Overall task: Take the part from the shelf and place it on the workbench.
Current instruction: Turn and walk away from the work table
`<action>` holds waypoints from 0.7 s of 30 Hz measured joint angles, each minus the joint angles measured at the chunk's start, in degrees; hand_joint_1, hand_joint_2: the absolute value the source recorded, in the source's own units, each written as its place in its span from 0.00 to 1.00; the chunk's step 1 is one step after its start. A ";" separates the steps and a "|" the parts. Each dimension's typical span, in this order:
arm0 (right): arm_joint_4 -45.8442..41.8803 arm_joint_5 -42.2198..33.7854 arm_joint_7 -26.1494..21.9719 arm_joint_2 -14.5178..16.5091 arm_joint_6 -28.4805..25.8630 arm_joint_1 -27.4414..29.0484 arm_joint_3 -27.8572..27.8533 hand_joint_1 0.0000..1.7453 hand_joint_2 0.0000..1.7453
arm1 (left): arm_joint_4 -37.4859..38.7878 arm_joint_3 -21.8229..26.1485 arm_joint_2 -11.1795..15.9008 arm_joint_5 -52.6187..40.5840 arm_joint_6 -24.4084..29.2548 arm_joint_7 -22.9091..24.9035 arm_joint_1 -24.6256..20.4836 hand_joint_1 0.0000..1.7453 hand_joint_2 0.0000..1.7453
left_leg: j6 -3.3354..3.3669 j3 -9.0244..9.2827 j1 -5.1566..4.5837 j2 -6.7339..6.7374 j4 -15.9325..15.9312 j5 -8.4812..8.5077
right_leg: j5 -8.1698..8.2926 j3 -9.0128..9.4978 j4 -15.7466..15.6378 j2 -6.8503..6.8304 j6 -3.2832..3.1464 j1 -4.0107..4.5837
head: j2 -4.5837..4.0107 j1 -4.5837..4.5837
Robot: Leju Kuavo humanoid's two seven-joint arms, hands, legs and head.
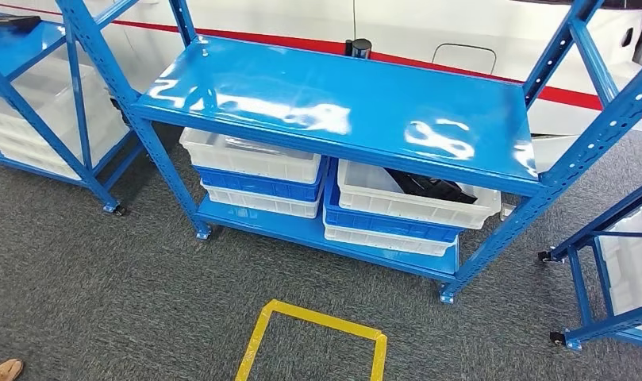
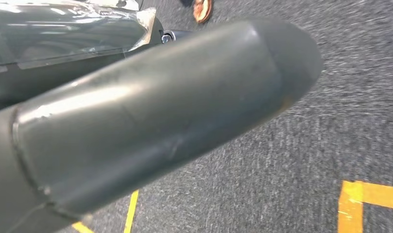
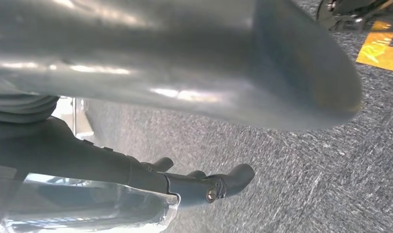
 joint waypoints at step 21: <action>0.04 -0.25 -0.19 0.28 -0.45 0.23 -1.15 0.00 0.00 | 0.00 0.17 0.00 0.53 -0.03 -1.26 -0.09 0.00 0.00 | 0.74 -0.58 0.92 -7.56 -0.29 0.70 | -0.49 -3.24 3.19 9.30 -1.08 0.46 | 0.00 -0.29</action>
